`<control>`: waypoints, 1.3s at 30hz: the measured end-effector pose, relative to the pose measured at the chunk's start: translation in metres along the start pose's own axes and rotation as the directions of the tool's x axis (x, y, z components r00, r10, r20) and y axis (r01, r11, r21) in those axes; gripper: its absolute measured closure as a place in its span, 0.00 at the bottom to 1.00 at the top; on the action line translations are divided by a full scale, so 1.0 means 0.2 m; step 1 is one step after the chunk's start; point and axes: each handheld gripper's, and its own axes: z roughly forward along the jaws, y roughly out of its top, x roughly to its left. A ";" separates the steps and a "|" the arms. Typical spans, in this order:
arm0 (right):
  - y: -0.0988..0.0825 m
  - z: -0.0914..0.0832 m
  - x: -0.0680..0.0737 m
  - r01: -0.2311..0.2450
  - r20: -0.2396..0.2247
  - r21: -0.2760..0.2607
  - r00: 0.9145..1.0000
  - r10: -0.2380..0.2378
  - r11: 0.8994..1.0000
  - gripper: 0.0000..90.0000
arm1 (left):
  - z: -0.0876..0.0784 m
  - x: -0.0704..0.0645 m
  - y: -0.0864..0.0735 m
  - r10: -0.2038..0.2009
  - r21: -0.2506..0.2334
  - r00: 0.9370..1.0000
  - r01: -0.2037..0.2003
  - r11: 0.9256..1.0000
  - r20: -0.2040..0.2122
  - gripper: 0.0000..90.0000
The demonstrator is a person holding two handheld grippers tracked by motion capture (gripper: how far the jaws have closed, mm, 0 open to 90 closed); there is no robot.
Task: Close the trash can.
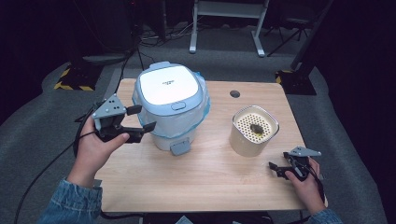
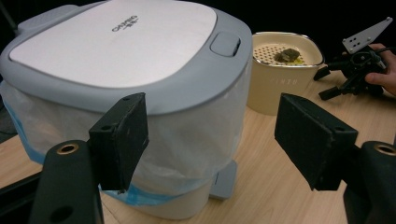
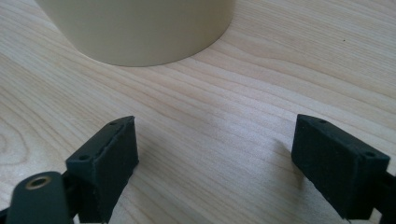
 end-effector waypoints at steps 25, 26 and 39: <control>0.00 0.00 0.00 0.000 0.000 0.000 1.000 0.000 1.000 0.16 | 0.05 -0.03 -0.45 -0.120 0.023 0.988 0.122 0.992 -0.094 0.28; 0.00 0.00 0.00 0.000 0.000 0.000 1.000 0.000 1.000 0.16 | 0.06 -0.02 -0.47 -0.132 0.030 0.986 0.136 0.990 -0.100 0.28; 0.00 0.00 0.00 0.000 0.000 0.000 1.000 0.000 1.000 0.16 | 0.17 0.02 -0.72 -0.177 0.147 0.976 0.195 0.970 -0.129 0.29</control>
